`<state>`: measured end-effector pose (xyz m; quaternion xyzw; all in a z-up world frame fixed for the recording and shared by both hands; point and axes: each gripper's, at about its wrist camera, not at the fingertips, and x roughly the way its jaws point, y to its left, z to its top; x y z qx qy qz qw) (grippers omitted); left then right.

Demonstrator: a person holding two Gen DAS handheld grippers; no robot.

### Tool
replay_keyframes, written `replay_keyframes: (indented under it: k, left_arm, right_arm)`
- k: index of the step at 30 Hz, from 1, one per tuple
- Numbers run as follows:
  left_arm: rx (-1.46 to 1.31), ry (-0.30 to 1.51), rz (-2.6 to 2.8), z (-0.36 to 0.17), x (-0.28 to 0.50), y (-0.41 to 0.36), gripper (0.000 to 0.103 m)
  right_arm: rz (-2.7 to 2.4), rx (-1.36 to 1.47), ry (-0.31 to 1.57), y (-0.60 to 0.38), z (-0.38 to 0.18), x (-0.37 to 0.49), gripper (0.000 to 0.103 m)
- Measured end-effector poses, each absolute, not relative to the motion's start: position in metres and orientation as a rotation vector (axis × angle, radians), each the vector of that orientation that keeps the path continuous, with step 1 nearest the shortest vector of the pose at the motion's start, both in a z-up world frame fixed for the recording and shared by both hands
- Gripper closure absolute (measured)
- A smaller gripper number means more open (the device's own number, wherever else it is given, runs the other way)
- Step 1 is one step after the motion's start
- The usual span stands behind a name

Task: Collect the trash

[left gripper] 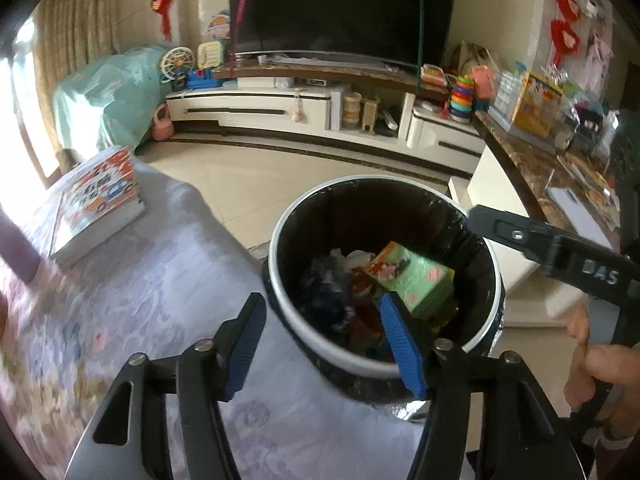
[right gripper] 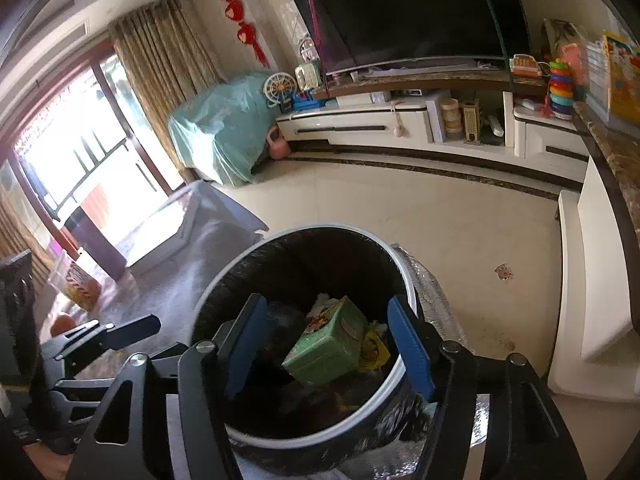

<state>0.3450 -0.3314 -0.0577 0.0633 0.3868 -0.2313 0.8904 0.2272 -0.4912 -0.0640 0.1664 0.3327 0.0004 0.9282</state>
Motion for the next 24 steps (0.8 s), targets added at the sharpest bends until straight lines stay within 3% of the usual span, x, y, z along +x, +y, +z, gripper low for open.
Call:
replay_keyframes:
  k: [2,4,17,20,24]
  left_arm:
    - [0.087,0.791,-0.468,-0.059,0.334,-0.319,0.035]
    - [0.050,0.780,-0.460,-0.061,0.322,-0.307,0.034]
    - [-0.052,0.642,-0.408,-0.071,0.208,-0.241,0.024]
    - [-0.037,0.595,-0.387,-0.071,0.179,-0.232,0.013]
    - [-0.027,0.502,-0.355,-0.063,0.144,-0.219,0.011]
  right_arm:
    - [-0.001,0.353,0.662,-0.489,-0.061,0.217,0.022]
    - [0.001,0.365,0.652,-0.486,-0.060,0.209,0.019]
    - [-0.028,0.321,0.586,-0.433,-0.061,0.131,0.013]
    - [-0.048,0.288,0.547,-0.421,-0.058,0.116,0.013]
    - [-0.072,0.247,0.478,-0.410,-0.045,0.097,0.011]
